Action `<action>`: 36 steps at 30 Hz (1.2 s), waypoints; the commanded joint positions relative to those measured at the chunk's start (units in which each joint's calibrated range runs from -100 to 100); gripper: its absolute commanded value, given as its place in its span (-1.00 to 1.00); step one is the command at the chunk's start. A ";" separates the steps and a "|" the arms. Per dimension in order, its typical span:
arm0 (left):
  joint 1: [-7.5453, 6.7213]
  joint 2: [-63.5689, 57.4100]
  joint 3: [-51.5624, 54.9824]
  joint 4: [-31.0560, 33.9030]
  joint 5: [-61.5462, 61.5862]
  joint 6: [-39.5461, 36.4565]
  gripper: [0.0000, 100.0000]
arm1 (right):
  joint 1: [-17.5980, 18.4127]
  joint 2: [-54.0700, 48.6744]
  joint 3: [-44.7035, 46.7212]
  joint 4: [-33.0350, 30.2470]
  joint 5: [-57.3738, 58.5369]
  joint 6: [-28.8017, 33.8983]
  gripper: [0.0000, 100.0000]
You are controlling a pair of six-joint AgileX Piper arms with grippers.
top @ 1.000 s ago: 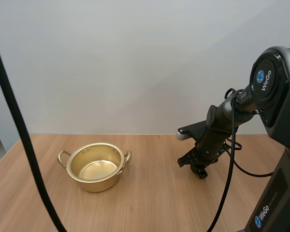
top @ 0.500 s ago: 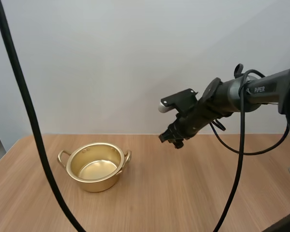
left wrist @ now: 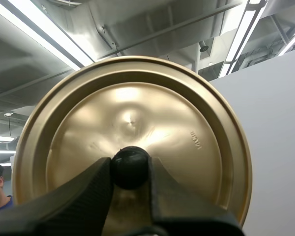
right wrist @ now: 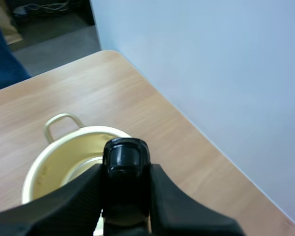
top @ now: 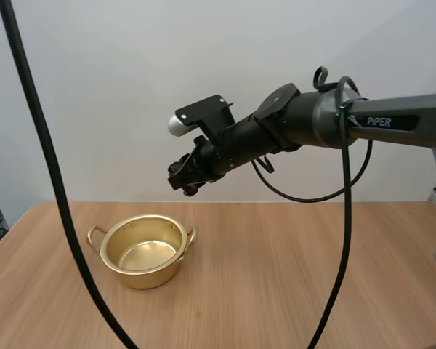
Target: Open the pot, put the car inside, and close it
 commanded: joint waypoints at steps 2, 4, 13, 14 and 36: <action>0.83 0.00 0.04 -0.25 -0.40 -0.25 -1.00 | 2.65 2.08 -0.48 0.19 -0.46 -0.53 -1.00; 1.35 0.00 0.04 -1.14 0.15 -0.25 -1.00 | 3.59 4.41 -0.89 0.19 -0.91 -1.18 -1.00; 3.33 0.00 0.04 -3.28 3.34 -0.25 -1.00 | 5.07 14.04 -2.50 1.41 -4.26 -4.78 -1.00; 3.51 0.00 0.04 -3.44 3.52 -0.25 -1.00 | 5.07 14.63 -2.50 2.05 -4.23 -5.25 -1.00; 5.89 -0.96 0.04 -8.63 7.96 1.34 -1.00 | 11.16 18.45 -2.35 -1.86 -17.80 -6.55 -1.00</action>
